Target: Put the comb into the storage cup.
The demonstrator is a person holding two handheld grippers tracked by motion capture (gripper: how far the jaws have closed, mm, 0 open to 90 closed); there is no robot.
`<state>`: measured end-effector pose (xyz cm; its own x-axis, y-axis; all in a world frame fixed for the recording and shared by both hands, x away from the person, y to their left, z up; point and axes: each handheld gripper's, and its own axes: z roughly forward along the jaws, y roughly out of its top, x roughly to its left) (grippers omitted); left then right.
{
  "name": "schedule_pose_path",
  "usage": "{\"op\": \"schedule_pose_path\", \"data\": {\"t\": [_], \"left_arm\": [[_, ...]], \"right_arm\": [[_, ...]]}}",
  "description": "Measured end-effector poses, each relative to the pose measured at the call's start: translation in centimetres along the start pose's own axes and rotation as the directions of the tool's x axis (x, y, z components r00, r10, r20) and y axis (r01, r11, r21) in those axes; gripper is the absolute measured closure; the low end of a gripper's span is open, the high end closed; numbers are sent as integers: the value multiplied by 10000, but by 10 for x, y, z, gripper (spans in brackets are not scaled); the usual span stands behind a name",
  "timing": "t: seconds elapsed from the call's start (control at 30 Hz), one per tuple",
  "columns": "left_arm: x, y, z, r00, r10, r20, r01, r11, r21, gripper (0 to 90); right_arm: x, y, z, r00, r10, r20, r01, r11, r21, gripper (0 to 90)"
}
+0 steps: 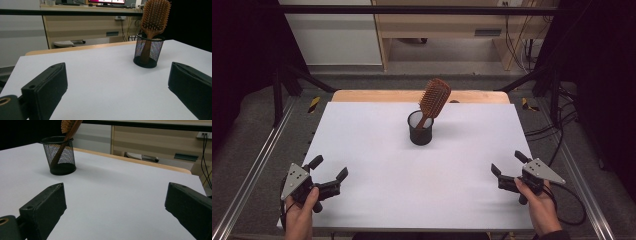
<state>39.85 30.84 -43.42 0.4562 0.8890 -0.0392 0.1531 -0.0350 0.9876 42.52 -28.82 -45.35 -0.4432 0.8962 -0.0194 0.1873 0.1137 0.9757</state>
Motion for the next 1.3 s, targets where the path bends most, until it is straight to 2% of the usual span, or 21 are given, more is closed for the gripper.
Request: {"op": "schedule_pose_path", "data": {"t": [0.6, 1.03, 1.3], "left_arm": [[-1, 0, 1, 10000, 17, 81, -17, 10000, 23, 24], [-1, 0, 1, 9999, -20, 158, 19, 10000, 19, 23], [-2, 0, 2, 9996, -58, 265, 59, 10000, -36, 22]], "right_arm": [[12, -8, 6, 9990, -18, -446, 21, 10000, 51, 37], [19, -8, 14, 9966, 170, -811, -185, 9997, -185, 37], [22, -7, 19, 9942, 335, -1026, -392, 9978, -540, 37]]}}
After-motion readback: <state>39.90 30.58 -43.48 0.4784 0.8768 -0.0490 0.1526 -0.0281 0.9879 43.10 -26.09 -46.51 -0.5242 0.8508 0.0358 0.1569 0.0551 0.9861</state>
